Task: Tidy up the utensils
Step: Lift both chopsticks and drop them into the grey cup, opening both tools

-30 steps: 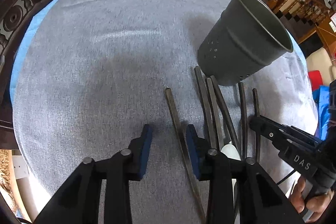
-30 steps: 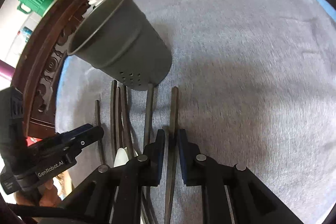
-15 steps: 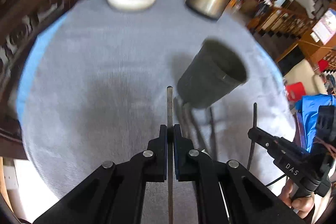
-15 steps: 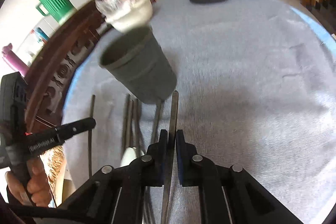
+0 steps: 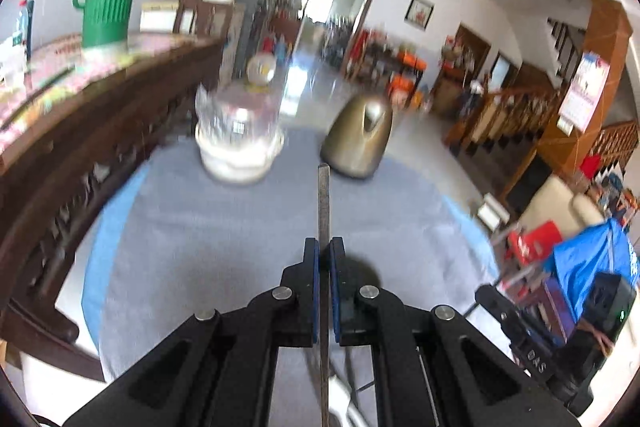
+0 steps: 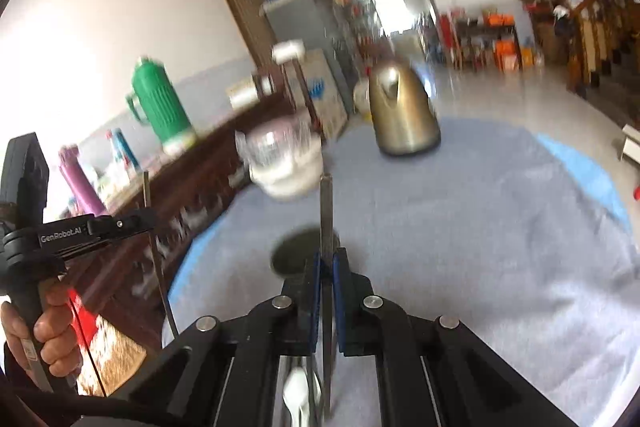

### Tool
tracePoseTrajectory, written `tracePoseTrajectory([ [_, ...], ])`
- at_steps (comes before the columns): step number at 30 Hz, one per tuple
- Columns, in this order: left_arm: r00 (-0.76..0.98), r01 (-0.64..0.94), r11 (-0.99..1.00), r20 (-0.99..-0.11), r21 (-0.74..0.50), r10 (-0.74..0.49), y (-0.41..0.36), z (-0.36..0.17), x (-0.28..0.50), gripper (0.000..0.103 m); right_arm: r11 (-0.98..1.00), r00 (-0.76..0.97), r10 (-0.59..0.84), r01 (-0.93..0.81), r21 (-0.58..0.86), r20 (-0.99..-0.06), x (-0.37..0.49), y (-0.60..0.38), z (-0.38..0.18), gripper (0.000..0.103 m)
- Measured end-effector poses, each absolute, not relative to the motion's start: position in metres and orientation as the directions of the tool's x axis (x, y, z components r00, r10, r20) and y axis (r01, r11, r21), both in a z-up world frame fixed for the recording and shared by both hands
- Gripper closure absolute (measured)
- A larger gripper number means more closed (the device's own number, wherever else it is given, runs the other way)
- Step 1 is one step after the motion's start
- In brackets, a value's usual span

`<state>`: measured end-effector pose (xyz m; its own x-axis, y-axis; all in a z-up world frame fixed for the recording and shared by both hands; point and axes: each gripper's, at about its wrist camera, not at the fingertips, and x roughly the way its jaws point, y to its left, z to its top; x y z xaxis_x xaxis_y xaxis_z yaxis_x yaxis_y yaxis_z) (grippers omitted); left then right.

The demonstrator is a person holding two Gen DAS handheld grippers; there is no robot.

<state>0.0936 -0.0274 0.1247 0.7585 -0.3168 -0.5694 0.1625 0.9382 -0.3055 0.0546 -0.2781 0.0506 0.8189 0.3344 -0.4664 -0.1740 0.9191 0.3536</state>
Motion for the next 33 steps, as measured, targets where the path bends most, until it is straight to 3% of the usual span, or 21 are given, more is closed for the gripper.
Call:
tracePoseTrajectory([
  [9, 0.887, 0.143, 0.919, -0.364, -0.368, -0.284, -0.033, 0.172, 0.131, 0.098, 0.912, 0.923, 0.286, -0.179, 0.369, -0.258, 0.060, -0.286, 0.122, 0.097],
  [15, 0.925, 0.112, 0.925, -0.302, -0.363, -0.230, -0.047, 0.165, 0.159, 0.098, 0.918, 0.955, 0.238, -0.162, 0.362, -0.175, 0.079, -0.281, 0.154, 0.097],
  [23, 0.881, 0.079, 0.939, -0.418, -0.335, -0.223, -0.053, 0.089, 0.181, 0.098, 0.947, 0.937, 0.208, -0.120, 0.299, -0.281, 0.110, -0.258, 0.123, 0.097],
  [30, 0.863, 0.118, 0.954, -0.447, -0.275, -0.236, -0.054, 0.080, 0.160, 0.097, 0.931, 0.892, 0.265, -0.137, 0.339, -0.367, 0.113, -0.263, 0.096, 0.095],
  [32, 0.859, 0.132, 0.958, -0.454, -0.255, -0.239, -0.051, 0.081, 0.150, 0.092, 0.912, 0.873, 0.304, -0.151, 0.381, -0.381, 0.112, -0.264, 0.088, 0.093],
  [33, 0.853, 0.138, 0.958, -0.462, -0.252, -0.244, -0.050, 0.080, 0.146, 0.078, 0.906, 0.869, 0.310, -0.147, 0.396, -0.385, 0.110, -0.266, 0.086, 0.088],
])
